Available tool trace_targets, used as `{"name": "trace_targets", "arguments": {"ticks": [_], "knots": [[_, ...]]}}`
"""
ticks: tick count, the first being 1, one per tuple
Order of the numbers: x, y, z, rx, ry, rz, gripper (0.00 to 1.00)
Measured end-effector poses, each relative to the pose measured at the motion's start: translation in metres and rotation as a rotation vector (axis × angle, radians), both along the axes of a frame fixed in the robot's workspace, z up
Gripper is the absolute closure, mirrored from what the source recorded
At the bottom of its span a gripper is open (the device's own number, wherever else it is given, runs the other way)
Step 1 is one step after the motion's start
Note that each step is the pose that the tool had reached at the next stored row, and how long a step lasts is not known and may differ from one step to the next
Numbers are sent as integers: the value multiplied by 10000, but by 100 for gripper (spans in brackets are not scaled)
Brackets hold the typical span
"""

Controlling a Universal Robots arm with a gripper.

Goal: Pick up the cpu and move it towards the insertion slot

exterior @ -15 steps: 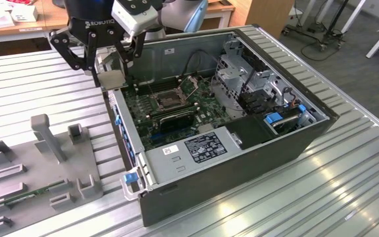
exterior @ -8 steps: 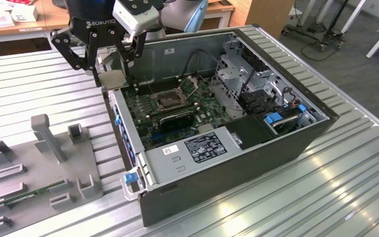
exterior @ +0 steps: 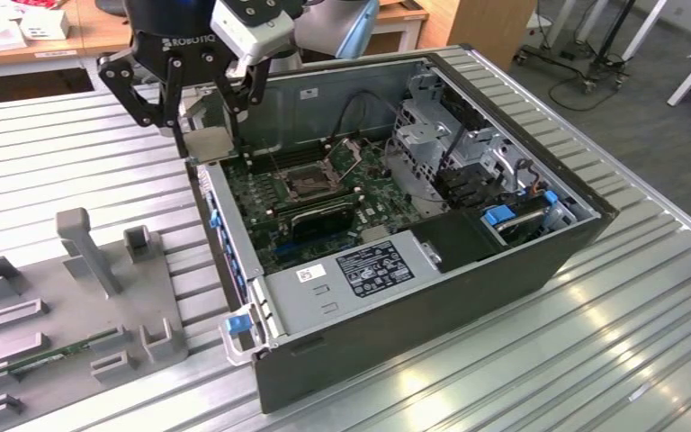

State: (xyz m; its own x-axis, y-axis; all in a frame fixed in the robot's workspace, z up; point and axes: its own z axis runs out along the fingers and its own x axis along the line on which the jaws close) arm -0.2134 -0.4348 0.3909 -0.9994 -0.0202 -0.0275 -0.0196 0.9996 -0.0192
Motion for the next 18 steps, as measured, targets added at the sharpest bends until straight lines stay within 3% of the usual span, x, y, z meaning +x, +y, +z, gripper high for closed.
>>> {"name": "trace_targets", "arguments": {"ticks": [18], "knots": [[154, 0, -1, 1, 0, 0, 45]]}}
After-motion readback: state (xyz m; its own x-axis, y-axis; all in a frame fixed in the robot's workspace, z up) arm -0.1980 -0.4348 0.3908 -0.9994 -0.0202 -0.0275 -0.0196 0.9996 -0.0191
